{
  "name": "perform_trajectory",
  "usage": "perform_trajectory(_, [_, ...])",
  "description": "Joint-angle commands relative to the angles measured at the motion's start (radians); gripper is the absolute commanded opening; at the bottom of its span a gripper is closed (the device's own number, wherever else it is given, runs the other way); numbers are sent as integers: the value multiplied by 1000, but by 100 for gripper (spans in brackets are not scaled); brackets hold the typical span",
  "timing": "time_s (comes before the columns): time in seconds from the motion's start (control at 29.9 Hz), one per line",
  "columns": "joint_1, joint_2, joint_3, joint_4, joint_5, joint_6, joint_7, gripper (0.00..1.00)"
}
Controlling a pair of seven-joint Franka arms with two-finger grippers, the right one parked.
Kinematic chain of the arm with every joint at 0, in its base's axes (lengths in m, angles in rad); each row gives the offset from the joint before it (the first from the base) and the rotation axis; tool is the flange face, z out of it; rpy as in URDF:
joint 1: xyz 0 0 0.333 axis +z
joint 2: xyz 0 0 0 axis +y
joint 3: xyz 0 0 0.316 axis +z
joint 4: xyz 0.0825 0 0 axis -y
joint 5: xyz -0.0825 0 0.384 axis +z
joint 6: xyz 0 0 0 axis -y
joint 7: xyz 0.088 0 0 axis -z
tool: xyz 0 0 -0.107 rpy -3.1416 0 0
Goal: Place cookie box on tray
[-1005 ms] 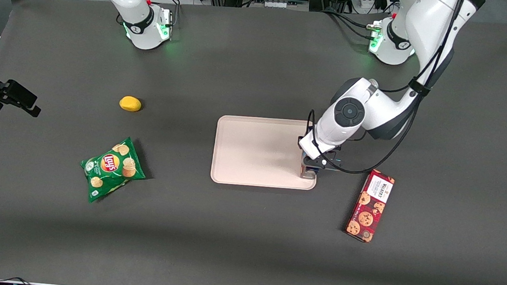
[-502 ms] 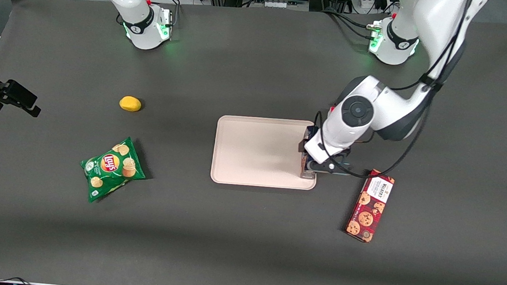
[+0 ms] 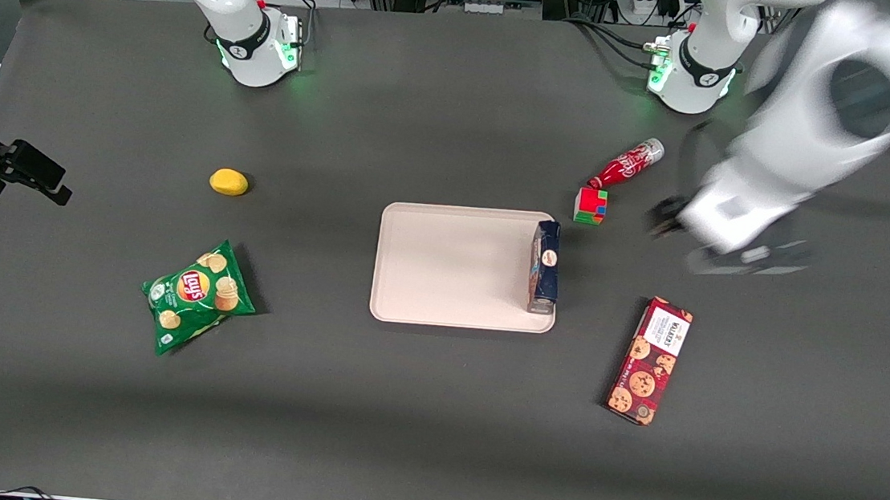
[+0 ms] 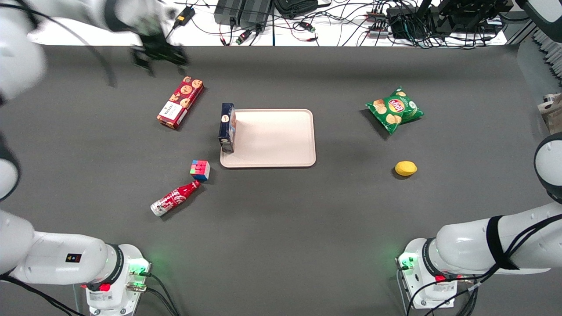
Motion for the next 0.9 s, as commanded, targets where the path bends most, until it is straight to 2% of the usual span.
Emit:
perform_trajectory(0.0, [-1,-187,143,-11,-34,-205,197,100])
perform_trajectory(0.2, [0,-341,241,-89,-19,-282,360,100])
perform_trajectory(0.3, [0,-417,287,-211,-17,-208,426,100])
perform_trajectory(0.4, [0,-476,293,-331,-17,-106,434,100])
perform_trajectory(0.87, [0,-488,293,-356,3,-72,435,100])
